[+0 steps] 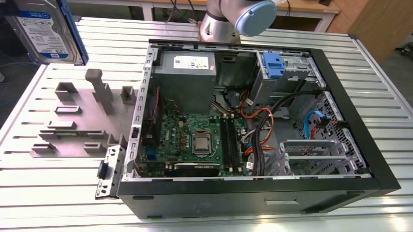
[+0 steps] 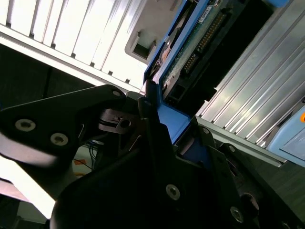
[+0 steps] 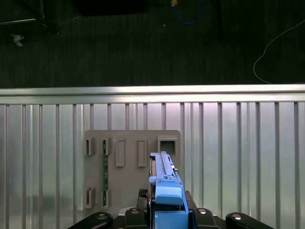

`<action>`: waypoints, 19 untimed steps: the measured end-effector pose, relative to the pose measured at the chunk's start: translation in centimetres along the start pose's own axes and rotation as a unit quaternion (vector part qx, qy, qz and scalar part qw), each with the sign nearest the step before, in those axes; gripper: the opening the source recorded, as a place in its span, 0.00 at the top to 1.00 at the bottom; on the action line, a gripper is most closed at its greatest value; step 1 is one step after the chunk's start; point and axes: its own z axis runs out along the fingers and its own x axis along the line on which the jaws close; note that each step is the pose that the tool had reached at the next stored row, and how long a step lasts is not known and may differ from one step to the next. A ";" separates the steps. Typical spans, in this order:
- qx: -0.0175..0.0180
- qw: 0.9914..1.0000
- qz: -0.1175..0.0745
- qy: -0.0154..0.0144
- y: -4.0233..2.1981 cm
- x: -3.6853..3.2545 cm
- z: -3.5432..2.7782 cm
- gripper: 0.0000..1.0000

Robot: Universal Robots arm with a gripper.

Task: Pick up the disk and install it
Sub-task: 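Pick up the disk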

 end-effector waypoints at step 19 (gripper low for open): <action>0.000 1.000 0.000 0.007 0.00 0.02 -0.43 0.64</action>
